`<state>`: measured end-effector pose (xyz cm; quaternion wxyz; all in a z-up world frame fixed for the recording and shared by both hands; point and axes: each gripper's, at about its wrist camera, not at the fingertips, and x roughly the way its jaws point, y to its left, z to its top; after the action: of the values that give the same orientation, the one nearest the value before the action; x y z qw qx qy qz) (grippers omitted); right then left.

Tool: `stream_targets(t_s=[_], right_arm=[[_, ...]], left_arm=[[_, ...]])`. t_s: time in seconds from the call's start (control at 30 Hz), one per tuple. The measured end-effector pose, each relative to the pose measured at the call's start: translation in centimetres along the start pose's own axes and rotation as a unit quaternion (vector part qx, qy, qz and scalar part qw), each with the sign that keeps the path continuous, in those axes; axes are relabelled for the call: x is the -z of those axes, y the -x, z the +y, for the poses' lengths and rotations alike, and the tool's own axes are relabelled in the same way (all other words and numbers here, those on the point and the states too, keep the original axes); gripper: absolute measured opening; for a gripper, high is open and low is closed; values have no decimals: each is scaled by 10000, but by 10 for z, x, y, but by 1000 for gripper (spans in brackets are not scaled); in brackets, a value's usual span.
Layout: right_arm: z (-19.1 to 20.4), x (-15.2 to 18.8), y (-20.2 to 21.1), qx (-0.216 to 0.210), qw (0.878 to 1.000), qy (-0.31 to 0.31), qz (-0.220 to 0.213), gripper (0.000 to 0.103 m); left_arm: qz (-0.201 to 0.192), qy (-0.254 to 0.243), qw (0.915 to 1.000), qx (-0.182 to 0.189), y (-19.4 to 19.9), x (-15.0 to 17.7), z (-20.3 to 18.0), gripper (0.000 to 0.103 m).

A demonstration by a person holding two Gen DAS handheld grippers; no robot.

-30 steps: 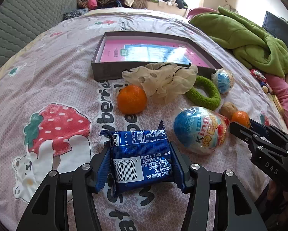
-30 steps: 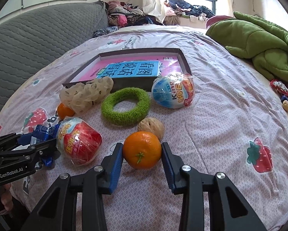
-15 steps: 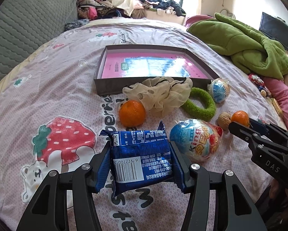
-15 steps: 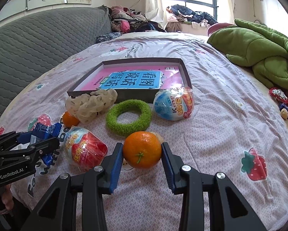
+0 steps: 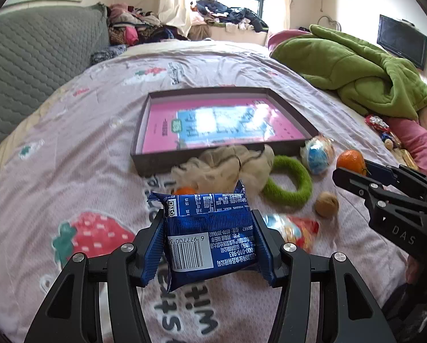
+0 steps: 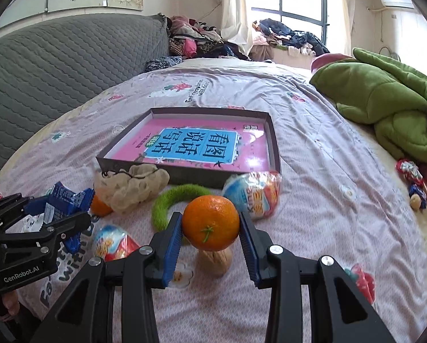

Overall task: Organize objects
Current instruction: 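Lift the snack packet with the left gripper while the right gripper carries the orange toward the tray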

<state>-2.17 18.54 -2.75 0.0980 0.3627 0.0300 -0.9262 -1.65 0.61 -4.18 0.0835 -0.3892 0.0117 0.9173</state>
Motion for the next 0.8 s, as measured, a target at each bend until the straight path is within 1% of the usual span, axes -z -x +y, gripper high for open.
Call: stream_targets(t_s=[0.13, 0.27, 0.4, 0.53, 0.7, 0.8], right_arm=[[-4, -9, -4, -117, 9999, -71, -15, 40], [-7, -21, -5, -95, 9999, -47, -112, 40], [-9, -30, -7, -100, 9998, -34, -189, 40], [-11, -35, -11, -234, 9994, -103, -211, 40], [-11, -42, -18, -261, 9995, -23, -197, 40], [-12, -48, -23, -251, 9995, 38, -211, 40]], left_arm=[[14, -30, 10000, 54, -5, -12, -1, 58], [-48, -49, 9999, 96, -8, -25, 2, 58], [-10, -49, 9999, 145, -12, -34, 6, 58], [-35, -86, 9998, 182, -18, -46, 9, 58], [-125, -150, 9998, 101, -29, -62, 15, 58], [-71, -110, 9998, 120, -39, -71, 21, 58]])
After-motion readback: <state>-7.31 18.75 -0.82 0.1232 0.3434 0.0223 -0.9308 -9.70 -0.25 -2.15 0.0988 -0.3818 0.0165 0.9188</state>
